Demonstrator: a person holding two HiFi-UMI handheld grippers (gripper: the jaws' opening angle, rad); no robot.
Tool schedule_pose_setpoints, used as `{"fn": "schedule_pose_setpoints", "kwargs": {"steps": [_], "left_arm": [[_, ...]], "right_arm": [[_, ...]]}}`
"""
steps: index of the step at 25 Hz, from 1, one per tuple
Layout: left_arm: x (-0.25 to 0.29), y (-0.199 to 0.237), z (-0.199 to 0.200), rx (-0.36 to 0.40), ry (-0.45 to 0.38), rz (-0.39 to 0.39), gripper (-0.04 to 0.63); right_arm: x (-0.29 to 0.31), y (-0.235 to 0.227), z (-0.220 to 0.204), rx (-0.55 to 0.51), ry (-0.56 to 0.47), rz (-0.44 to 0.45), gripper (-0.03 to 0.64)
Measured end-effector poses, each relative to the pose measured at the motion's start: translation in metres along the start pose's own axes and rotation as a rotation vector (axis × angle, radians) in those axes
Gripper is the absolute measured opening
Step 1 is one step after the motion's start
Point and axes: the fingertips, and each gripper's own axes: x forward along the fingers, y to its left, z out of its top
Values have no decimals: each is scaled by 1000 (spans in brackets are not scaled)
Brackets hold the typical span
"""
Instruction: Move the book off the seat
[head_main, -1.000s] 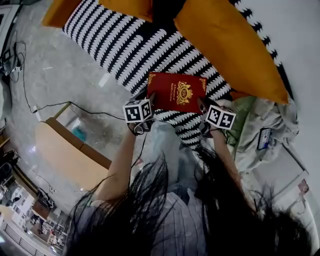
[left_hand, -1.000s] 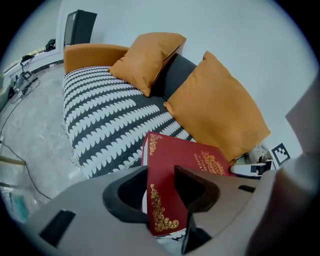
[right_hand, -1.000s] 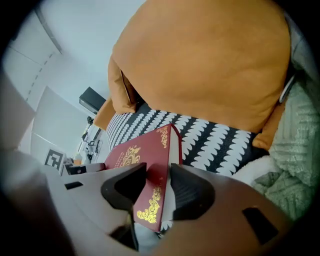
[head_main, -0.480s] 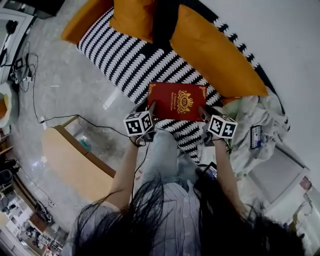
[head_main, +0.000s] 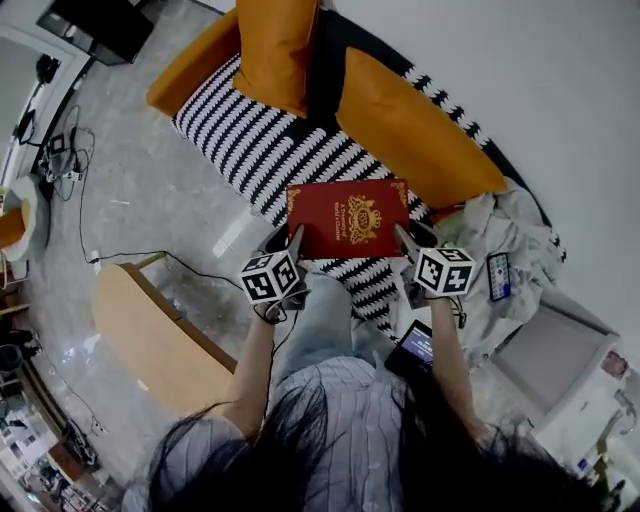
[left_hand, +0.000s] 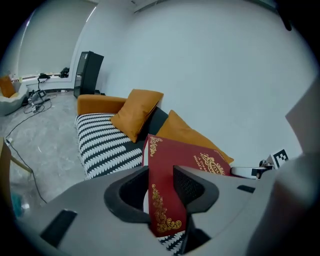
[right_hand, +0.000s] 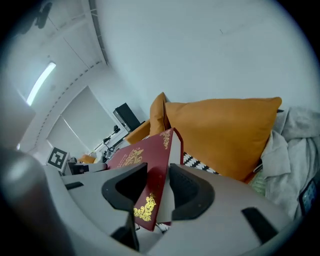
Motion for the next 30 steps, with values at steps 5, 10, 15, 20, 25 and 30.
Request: {"fn": "schedule_pose_setpoints", "kwargs": {"steps": [5, 10, 15, 20, 25, 30], "left_arm": [[-44, -22, 9, 35, -65, 12, 163], [-82, -45, 13, 77, -126, 22, 163], [-119, -62, 2, 76, -197, 53, 163], [-154, -67, -13, 58, -247, 80, 163], [-195, -51, -30, 34, -285, 143, 163], [-226, -34, -42, -1, -323, 217, 163]], "right_arm": [[-39, 24, 6, -39, -36, 37, 150], [-74, 38, 9, -75, -66, 64, 150], [-103, 52, 7, -130, -100, 95, 150], [-122, 69, 2, -179, -110, 138, 150], [-127, 102, -17, -227, -92, 197, 150], [-114, 125, -29, -261, -52, 273, 150]]}}
